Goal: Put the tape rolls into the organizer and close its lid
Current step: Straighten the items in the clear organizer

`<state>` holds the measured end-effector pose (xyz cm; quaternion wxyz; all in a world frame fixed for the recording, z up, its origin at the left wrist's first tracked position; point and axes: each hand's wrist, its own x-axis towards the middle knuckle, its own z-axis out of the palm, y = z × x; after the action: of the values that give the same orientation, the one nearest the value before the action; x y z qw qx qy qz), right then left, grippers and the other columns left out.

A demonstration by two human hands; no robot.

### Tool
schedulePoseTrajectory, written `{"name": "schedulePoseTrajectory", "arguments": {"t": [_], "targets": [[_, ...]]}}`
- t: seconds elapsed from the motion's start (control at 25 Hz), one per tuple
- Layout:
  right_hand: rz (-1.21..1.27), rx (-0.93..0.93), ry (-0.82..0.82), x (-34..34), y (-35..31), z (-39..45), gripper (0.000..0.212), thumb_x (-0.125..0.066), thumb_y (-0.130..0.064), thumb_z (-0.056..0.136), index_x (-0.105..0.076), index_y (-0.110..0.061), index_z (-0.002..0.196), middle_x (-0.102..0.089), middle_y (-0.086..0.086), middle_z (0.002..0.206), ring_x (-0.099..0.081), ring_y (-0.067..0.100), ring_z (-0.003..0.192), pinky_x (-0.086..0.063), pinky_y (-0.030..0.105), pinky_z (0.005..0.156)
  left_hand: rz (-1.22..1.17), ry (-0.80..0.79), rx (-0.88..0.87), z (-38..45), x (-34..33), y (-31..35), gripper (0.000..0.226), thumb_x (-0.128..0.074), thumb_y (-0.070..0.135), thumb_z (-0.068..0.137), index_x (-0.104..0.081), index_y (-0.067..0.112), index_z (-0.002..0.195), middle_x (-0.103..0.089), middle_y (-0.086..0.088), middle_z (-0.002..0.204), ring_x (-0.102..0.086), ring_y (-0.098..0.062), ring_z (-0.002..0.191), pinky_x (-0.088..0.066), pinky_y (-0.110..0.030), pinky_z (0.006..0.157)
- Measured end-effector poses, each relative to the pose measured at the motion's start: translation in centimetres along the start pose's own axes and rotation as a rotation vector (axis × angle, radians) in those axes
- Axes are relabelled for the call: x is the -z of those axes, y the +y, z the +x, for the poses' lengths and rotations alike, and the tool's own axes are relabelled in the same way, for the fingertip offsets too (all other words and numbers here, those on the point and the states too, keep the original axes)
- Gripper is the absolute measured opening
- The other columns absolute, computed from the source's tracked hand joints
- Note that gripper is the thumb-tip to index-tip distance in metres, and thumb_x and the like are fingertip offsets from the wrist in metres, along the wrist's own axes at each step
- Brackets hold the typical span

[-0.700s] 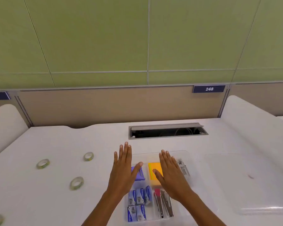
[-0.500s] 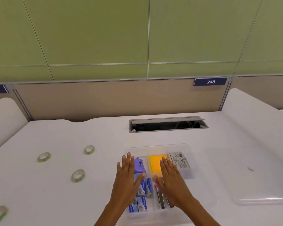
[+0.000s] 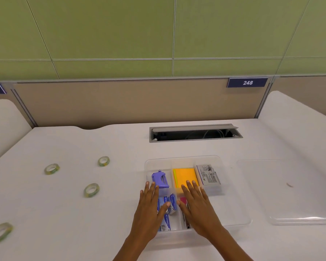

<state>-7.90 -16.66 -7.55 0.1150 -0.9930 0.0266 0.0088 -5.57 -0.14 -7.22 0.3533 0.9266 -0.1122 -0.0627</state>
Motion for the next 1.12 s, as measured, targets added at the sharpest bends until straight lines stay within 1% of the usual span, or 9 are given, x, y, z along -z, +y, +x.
{"name": "schedulePoseTrajectory", "arguments": {"t": [0.08, 0.16, 0.24, 0.36, 0.56, 0.72, 0.88, 1.04, 1.12], "targets": [[0.076, 0.065, 0.063, -0.5, 0.5, 0.1, 0.1, 0.021, -0.077, 0.065, -0.013, -0.025, 0.144, 0.001, -0.004, 0.154, 0.004, 0.015, 0.143, 0.017, 0.026, 0.115, -0.025, 0.003, 0.025, -0.2, 0.1, 0.1, 0.12, 0.005, 0.093, 0.042, 0.002, 0.024, 0.14, 0.004, 0.0, 0.155, -0.001, -0.018, 0.143, -0.011, -0.03, 0.114], [0.11, 0.099, 0.068, -0.4, 0.6, 0.1, 0.106, 0.022, -0.079, 0.059, -0.007, -0.025, 0.144, 0.003, -0.003, 0.157, 0.014, 0.013, 0.14, 0.011, 0.028, 0.113, -0.027, 0.016, 0.008, -0.4, 0.3, 0.4, 0.102, -0.01, 0.083, 0.06, -0.005, 0.022, 0.141, -0.001, -0.001, 0.156, -0.007, -0.015, 0.143, -0.019, -0.024, 0.11], [0.148, 0.086, 0.074, -0.3, 0.5, 0.0, 0.104, 0.016, -0.08, 0.061, -0.011, -0.024, 0.144, -0.004, 0.0, 0.158, 0.013, 0.013, 0.14, 0.007, 0.029, 0.112, -0.032, 0.028, -0.014, -0.5, 0.3, 0.4, 0.089, -0.018, 0.073, 0.069, -0.01, 0.021, 0.141, -0.006, -0.001, 0.155, -0.011, -0.014, 0.142, -0.022, -0.02, 0.107], [0.17, 0.079, 0.064, -0.1, 0.4, -0.1, 0.106, 0.015, -0.082, 0.061, -0.015, -0.023, 0.144, -0.009, 0.002, 0.157, 0.003, 0.017, 0.145, 0.003, 0.03, 0.113, -0.032, 0.038, -0.032, -0.5, 0.1, 0.2, 0.071, -0.036, 0.054, 0.083, -0.012, 0.02, 0.141, -0.008, -0.003, 0.155, -0.012, -0.016, 0.142, -0.025, -0.028, 0.11], [0.175, 0.073, 0.047, 0.2, 0.2, -0.3, 0.109, 0.015, -0.083, 0.059, -0.016, -0.023, 0.144, -0.01, 0.002, 0.157, -0.001, 0.018, 0.146, 0.002, 0.029, 0.112, -0.045, 0.056, -0.048, -0.5, 0.0, 0.1, 0.067, -0.042, 0.045, 0.087, -0.013, 0.018, 0.141, -0.01, -0.003, 0.155, -0.017, -0.016, 0.141, -0.022, -0.018, 0.103], [0.174, 0.075, 0.043, 0.2, 0.3, -0.2, 0.111, 0.016, -0.085, 0.057, -0.017, -0.023, 0.144, -0.011, 0.002, 0.157, 0.0, 0.019, 0.146, 0.003, 0.029, 0.112, -0.072, 0.045, -0.056, -0.5, 0.0, 0.0, 0.064, -0.04, 0.045, 0.088, -0.014, 0.02, 0.141, -0.01, -0.004, 0.155, -0.012, -0.017, 0.142, -0.019, -0.033, 0.114], [0.181, 0.074, 0.042, 0.6, 0.3, -0.3, 0.115, 0.017, -0.086, 0.054, -0.017, -0.022, 0.144, -0.011, 0.002, 0.157, 0.001, 0.019, 0.146, 0.003, 0.029, 0.112, -0.219, 0.173, -0.07, -1.1, 0.9, -0.8, 0.052, -0.04, 0.037, 0.091, -0.025, 0.021, 0.138, -0.019, -0.002, 0.153, -0.013, -0.012, 0.141, -0.016, -0.037, 0.116], [0.143, 0.095, 0.016, 1.1, 0.1, -0.2, 0.117, 0.019, -0.086, 0.052, -0.016, -0.022, 0.144, -0.009, 0.004, 0.158, 0.003, 0.02, 0.146, 0.004, 0.029, 0.112, -0.161, 0.311, -0.046, -2.7, 3.0, -4.6, 0.045, -0.041, 0.034, 0.092, -0.034, 0.022, 0.135, -0.027, -0.001, 0.15, -0.015, -0.004, 0.136, -0.018, -0.039, 0.116], [0.143, 0.118, 0.009, 1.7, -0.8, 0.1, 0.1, 0.001, -0.084, 0.067, -0.018, -0.022, 0.143, -0.012, 0.004, 0.157, 0.001, 0.021, 0.146, 0.0, 0.031, 0.115, -0.109, 0.358, 0.008, -3.4, 4.3, -7.3, 0.045, -0.045, 0.027, 0.091, -0.036, 0.019, 0.135, -0.03, -0.006, 0.149, -0.019, -0.013, 0.138, -0.017, -0.041, 0.116]]}}
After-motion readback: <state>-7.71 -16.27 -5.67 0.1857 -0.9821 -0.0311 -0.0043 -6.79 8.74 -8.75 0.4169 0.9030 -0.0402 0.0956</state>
